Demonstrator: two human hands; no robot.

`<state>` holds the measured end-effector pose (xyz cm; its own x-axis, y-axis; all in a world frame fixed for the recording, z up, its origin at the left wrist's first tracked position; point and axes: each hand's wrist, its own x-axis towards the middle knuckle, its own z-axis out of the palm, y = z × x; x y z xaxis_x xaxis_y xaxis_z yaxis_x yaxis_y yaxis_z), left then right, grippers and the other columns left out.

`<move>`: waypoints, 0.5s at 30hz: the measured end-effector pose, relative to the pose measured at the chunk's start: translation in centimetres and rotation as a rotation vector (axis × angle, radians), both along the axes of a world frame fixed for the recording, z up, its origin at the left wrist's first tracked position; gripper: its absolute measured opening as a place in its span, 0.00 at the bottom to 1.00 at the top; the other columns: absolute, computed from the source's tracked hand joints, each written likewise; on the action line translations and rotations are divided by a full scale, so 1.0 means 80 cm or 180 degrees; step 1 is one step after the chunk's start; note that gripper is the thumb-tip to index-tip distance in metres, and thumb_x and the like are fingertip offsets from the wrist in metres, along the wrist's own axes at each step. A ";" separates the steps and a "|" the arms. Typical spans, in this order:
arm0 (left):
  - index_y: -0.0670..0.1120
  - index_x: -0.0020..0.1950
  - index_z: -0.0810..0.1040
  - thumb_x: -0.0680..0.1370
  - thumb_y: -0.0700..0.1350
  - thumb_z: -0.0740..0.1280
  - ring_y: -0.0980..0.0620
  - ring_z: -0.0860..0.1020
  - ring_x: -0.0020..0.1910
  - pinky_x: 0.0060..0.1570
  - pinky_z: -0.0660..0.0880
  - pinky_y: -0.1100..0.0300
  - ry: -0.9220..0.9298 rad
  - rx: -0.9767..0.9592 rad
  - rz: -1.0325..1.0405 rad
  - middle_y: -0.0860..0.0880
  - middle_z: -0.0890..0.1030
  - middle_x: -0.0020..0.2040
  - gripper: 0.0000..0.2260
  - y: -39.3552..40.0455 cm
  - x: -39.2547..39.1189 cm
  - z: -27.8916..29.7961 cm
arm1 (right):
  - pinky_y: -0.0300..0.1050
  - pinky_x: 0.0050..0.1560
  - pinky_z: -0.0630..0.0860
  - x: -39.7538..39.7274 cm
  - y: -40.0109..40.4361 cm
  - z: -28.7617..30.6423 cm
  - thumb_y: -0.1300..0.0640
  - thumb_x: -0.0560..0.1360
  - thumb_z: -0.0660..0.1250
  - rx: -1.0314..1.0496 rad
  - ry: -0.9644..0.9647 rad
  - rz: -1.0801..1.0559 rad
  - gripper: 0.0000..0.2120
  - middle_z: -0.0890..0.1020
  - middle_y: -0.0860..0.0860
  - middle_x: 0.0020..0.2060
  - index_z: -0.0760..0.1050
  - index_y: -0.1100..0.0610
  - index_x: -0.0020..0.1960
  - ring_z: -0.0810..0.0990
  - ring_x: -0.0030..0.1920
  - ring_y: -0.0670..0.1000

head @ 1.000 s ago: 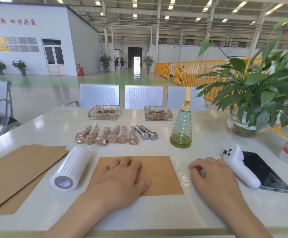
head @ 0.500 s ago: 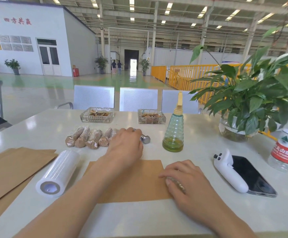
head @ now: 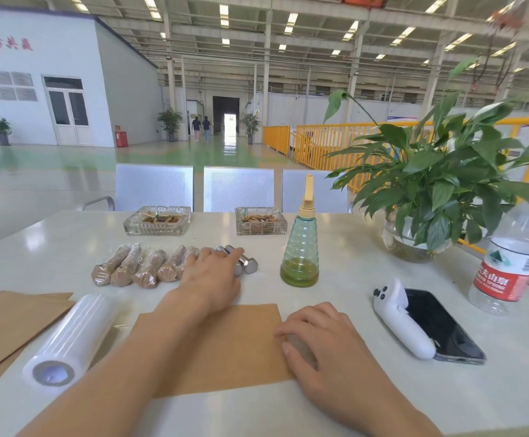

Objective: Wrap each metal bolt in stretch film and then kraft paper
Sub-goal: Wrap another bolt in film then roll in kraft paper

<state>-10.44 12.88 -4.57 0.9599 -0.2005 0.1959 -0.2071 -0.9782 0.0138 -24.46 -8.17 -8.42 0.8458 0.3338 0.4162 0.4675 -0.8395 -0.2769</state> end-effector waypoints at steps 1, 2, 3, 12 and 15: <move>0.56 0.73 0.67 0.78 0.47 0.59 0.41 0.68 0.67 0.66 0.64 0.45 0.0058 0.0056 -0.0002 0.47 0.74 0.69 0.22 -0.001 -0.002 -0.001 | 0.36 0.65 0.61 -0.001 0.000 0.000 0.41 0.80 0.55 -0.0006 0.0004 -0.0005 0.16 0.73 0.31 0.56 0.76 0.39 0.63 0.63 0.63 0.36; 0.56 0.73 0.68 0.79 0.47 0.59 0.41 0.67 0.68 0.67 0.63 0.45 0.0067 0.0112 0.0011 0.47 0.74 0.70 0.22 -0.001 -0.005 -0.001 | 0.36 0.65 0.60 -0.001 0.000 0.000 0.41 0.81 0.55 -0.0009 0.0007 -0.0005 0.16 0.73 0.31 0.56 0.76 0.39 0.63 0.63 0.63 0.36; 0.55 0.73 0.69 0.79 0.47 0.59 0.41 0.67 0.68 0.67 0.63 0.46 0.0019 0.0165 0.0031 0.46 0.74 0.69 0.21 -0.002 -0.009 0.001 | 0.36 0.65 0.60 -0.001 0.000 0.001 0.42 0.81 0.56 -0.0006 0.0007 -0.0002 0.15 0.73 0.31 0.56 0.76 0.39 0.63 0.63 0.63 0.36; 0.49 0.77 0.64 0.82 0.53 0.61 0.42 0.67 0.74 0.59 0.68 0.51 -0.0019 0.0549 0.0461 0.47 0.75 0.69 0.25 -0.033 -0.039 0.015 | 0.36 0.65 0.61 -0.005 0.001 0.001 0.43 0.81 0.58 0.0093 -0.0053 -0.0037 0.14 0.74 0.31 0.55 0.77 0.39 0.62 0.64 0.63 0.36; 0.46 0.77 0.64 0.82 0.48 0.62 0.46 0.75 0.68 0.50 0.67 0.55 -0.0013 0.0528 0.0562 0.49 0.77 0.66 0.23 -0.040 -0.034 0.009 | 0.37 0.64 0.62 -0.007 0.002 0.002 0.44 0.80 0.59 0.0123 -0.0053 -0.0021 0.14 0.74 0.31 0.55 0.78 0.39 0.62 0.65 0.62 0.36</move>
<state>-13.18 9.70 -3.82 0.9822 -0.0594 0.1784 -0.0324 -0.9881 -0.1505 -25.03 -8.03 -8.26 0.8408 0.3117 0.4426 0.4669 -0.8313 -0.3015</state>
